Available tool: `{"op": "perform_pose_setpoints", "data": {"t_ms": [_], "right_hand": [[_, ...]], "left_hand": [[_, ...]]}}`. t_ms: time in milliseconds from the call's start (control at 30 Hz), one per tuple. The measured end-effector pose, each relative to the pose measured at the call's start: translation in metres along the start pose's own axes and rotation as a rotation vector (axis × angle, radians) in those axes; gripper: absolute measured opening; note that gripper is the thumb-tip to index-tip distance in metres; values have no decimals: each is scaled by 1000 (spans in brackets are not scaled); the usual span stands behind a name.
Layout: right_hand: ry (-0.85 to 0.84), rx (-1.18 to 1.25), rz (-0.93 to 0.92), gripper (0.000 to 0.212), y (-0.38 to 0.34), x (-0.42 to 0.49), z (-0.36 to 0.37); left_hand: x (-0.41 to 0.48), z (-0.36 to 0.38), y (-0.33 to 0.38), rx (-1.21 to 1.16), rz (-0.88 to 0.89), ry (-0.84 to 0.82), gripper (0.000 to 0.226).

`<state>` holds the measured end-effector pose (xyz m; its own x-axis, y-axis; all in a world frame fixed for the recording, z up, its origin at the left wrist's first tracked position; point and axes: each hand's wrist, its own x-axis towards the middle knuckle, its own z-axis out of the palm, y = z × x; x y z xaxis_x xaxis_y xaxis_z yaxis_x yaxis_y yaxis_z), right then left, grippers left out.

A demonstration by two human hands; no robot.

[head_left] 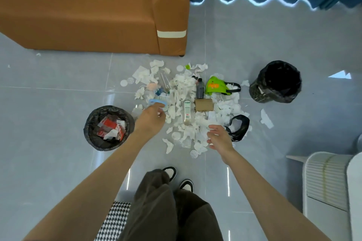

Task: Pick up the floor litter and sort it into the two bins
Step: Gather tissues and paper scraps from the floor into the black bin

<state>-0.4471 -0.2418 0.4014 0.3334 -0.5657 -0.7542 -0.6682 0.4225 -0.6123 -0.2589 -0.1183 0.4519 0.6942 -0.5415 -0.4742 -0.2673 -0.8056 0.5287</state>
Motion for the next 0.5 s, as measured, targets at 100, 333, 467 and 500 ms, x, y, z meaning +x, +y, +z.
{"op": "perform_pose_setpoints", "data": {"t_ms": [100, 333, 467, 500], "right_hand": [[9, -3, 33, 25, 2, 24, -6], [46, -214, 65, 32, 20, 100, -5], [43, -366, 70, 38, 50, 157, 1], [50, -383, 70, 39, 56, 167, 1]], "left_hand": [[20, 15, 5, -13, -23, -20, 35], [81, 66, -8, -74, -119, -111, 33], [115, 114, -34, -131, -192, -164, 33], [119, 122, -38, -142, -207, -168, 33]]}}
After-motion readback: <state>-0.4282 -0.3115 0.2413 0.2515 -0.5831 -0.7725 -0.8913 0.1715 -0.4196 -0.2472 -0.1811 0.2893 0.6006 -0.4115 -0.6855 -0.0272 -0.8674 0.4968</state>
